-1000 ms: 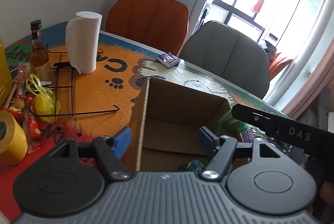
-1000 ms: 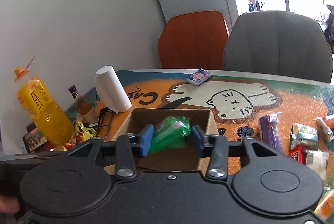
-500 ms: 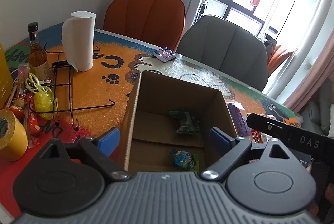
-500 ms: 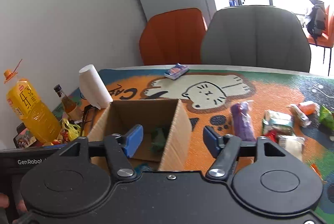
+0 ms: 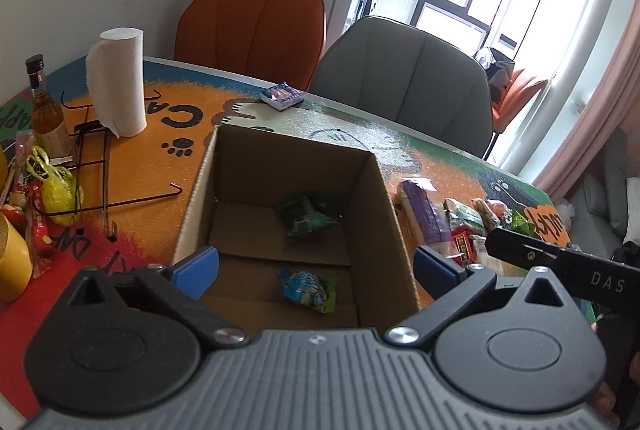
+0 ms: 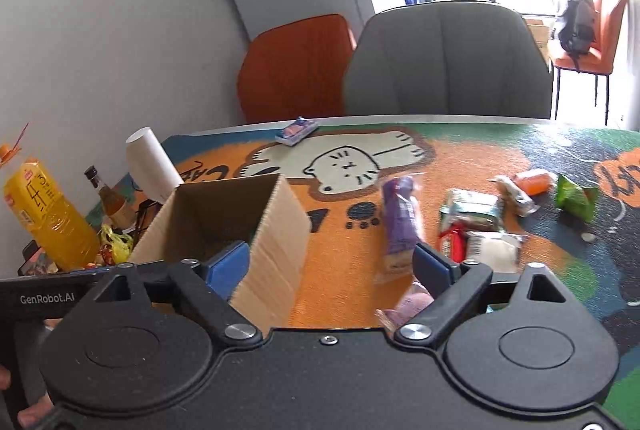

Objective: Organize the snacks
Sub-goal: 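Move both open grippers back to the snack pile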

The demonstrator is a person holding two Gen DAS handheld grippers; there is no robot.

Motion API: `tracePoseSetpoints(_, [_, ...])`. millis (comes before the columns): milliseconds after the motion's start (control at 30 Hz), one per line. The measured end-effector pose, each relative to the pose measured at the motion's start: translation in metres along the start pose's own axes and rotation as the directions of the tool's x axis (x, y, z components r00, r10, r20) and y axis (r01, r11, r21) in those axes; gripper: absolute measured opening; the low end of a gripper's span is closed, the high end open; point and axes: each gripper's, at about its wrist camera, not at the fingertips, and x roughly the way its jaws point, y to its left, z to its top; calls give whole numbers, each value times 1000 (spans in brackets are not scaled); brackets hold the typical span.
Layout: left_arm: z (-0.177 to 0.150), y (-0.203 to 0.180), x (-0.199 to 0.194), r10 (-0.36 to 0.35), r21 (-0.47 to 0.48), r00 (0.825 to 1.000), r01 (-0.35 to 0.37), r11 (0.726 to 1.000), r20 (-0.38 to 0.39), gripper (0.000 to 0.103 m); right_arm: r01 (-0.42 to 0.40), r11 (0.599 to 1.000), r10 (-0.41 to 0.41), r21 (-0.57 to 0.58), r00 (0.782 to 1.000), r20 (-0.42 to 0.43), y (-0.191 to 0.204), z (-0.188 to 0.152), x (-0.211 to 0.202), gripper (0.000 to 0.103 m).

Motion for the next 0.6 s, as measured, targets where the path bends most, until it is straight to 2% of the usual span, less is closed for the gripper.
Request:
tracePoseSetpoints(200, [-5, -22, -3, -31, 42, 999, 31, 999, 10, 103, 38, 998, -39, 42, 999, 13, -27, -4, -14, 95])
tracePoseSetpoints(600, [-15, -79, 8, -111, 113, 994, 110, 987, -2, 102, 119, 985, -124, 123, 992, 26, -80, -19, -37, 95])
